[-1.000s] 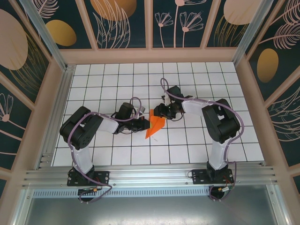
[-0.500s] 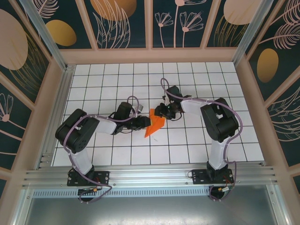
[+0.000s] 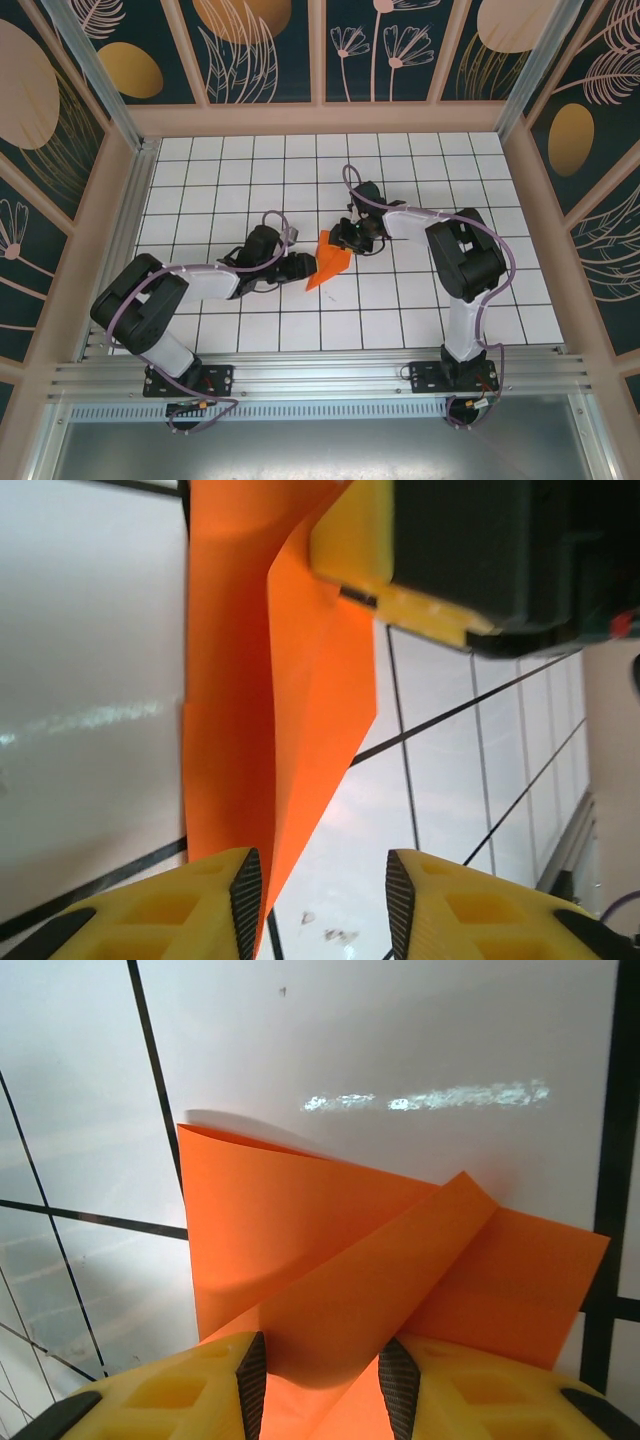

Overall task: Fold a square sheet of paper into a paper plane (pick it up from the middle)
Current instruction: Fourth fold the wing at the center of the table.

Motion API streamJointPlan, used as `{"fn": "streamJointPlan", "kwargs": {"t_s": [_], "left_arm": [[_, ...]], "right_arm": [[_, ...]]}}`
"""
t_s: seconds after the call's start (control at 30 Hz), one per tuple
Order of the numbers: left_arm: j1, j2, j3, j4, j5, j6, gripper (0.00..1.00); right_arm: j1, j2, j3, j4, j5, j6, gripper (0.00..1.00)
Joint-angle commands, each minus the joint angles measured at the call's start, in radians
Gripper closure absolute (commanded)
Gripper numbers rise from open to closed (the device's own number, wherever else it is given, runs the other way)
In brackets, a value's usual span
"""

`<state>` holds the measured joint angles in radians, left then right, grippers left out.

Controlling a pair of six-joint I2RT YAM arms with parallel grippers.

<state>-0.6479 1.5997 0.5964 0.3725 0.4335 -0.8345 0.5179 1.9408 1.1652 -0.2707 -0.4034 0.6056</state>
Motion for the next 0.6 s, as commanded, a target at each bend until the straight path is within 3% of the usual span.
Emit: {"fn": "streamJointPlan", "kwargs": {"t_s": [0.0, 0.2, 0.57], "left_arm": [[-0.029, 0.013, 0.044, -0.125, -0.087, 0.067, 0.62], [-0.052, 0.044, 0.068, -0.137, -0.089, 0.087, 0.70], [-0.068, 0.071, 0.089, -0.199, -0.140, 0.109, 0.72]], "right_arm": [[0.002, 0.077, -0.013, -0.060, 0.093, 0.019, 0.60], [0.001, 0.081, -0.013, -0.068, 0.096, 0.031, 0.61], [0.001, 0.091, -0.010, -0.069, 0.093, 0.040, 0.61]]}}
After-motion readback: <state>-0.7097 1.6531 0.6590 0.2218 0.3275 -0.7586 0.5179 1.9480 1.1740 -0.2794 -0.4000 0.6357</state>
